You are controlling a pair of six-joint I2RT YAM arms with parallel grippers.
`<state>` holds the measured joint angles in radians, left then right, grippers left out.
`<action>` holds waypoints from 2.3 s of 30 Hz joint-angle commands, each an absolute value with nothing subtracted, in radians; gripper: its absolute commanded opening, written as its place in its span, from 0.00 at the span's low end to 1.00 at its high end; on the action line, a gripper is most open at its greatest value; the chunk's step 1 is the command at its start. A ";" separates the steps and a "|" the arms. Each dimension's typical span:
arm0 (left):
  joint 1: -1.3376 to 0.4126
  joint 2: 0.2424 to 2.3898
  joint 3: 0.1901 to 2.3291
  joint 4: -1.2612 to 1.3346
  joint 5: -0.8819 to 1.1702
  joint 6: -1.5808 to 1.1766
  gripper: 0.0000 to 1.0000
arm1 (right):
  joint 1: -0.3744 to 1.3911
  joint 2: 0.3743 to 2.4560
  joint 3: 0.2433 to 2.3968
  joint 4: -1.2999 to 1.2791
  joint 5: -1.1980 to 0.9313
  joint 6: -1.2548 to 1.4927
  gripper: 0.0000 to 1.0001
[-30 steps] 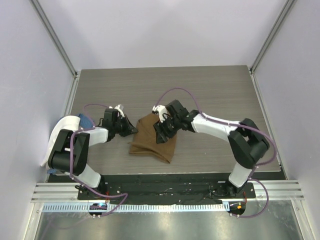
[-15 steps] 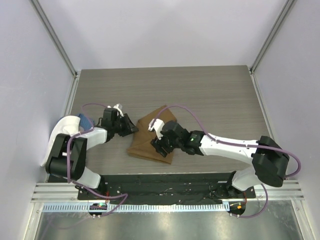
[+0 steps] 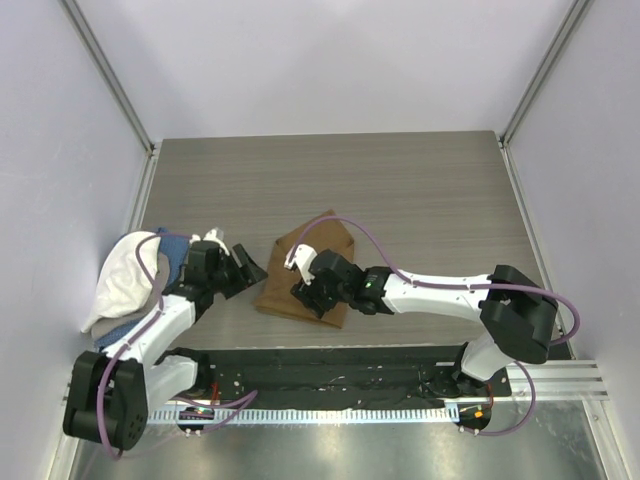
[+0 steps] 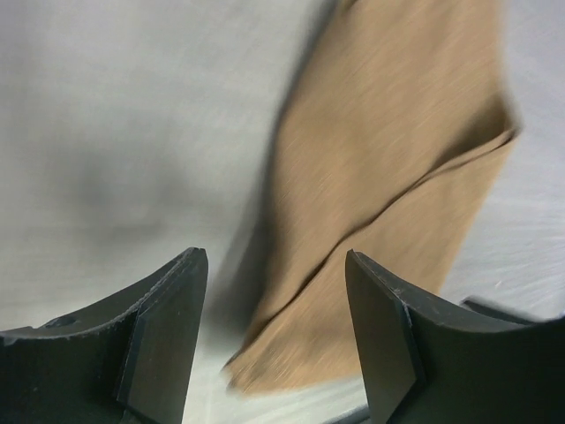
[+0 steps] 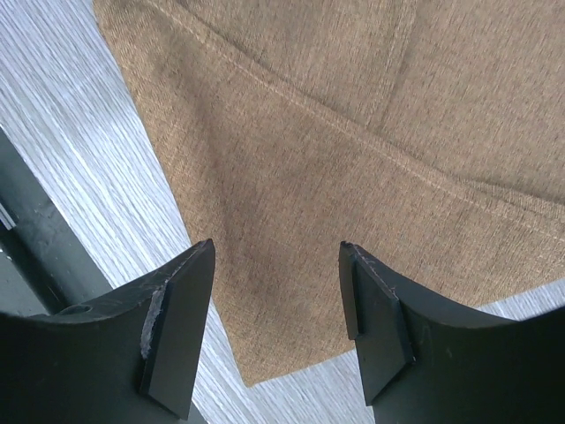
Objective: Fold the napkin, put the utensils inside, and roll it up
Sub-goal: Roll the napkin with the utensil
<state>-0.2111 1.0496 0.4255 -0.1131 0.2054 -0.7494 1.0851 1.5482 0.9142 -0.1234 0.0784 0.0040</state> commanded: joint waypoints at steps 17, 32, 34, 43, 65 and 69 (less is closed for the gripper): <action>-0.213 0.988 0.310 -0.186 0.396 -0.876 0.46 | 1.112 1.552 0.928 -0.014 0.162 -0.024 0.65; -0.189 1.088 0.403 -0.193 0.471 -0.884 0.00 | 1.379 1.799 1.045 0.192 0.641 -0.118 0.66; -0.183 1.089 0.408 -0.193 0.485 -0.887 0.00 | 1.397 1.830 1.065 0.207 0.660 -0.129 0.66; -0.153 1.086 0.417 -0.193 0.526 -0.897 0.00 | 1.411 1.953 1.135 0.256 0.696 -0.140 0.66; -0.094 1.134 0.431 -0.169 0.552 -0.862 0.00 | 1.427 1.896 0.926 0.216 0.868 -0.092 0.40; -0.092 1.146 0.448 -0.167 0.549 -0.844 0.11 | 1.417 1.891 0.949 0.174 0.763 -0.114 0.14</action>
<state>-0.1024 1.1385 0.3962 -0.2119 0.5293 -0.8757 1.4223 1.9095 0.9310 0.2005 0.8352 -0.1207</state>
